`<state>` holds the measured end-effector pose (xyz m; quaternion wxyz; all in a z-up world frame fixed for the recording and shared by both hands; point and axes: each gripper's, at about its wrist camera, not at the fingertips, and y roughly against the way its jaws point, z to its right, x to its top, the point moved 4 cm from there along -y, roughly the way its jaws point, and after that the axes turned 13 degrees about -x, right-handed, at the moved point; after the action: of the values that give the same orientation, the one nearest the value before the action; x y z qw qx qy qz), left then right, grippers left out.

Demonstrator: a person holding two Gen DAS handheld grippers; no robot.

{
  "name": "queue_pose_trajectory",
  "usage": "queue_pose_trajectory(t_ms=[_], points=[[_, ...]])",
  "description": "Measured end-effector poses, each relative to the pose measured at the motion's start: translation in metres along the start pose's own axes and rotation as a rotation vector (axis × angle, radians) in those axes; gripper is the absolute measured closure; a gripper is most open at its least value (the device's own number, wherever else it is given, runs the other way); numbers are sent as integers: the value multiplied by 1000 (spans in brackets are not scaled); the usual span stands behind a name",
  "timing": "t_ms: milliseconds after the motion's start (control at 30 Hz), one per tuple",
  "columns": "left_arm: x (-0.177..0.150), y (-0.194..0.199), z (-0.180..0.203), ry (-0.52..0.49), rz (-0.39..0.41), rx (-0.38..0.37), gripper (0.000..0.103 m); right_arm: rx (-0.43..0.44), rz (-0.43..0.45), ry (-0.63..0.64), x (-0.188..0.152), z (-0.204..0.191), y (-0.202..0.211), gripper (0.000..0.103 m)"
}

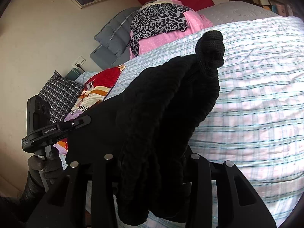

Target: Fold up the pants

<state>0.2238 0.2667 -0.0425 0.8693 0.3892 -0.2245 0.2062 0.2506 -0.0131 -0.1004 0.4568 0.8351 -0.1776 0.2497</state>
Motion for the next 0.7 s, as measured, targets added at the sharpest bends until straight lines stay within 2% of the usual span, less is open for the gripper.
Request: queue_pose_trajectory(t_ms=[200, 400, 500, 633, 700], points=[[-10, 39, -51, 53, 18, 72, 87, 16, -77, 31, -9, -50, -51, 63], [-40, 34, -97, 139, -46, 91, 86, -48, -159, 34, -33, -48, -84, 63], [-52, 26, -110, 177, -65, 96, 73, -71, -185, 26, -41, -40, -92, 63], [-58, 16, -110, 102, -123, 157, 54, -98, -204, 25, -48, -34, -97, 59], [-58, 15, -111, 90, -143, 165, 49, -105, -204, 20, -48, -30, -97, 48]])
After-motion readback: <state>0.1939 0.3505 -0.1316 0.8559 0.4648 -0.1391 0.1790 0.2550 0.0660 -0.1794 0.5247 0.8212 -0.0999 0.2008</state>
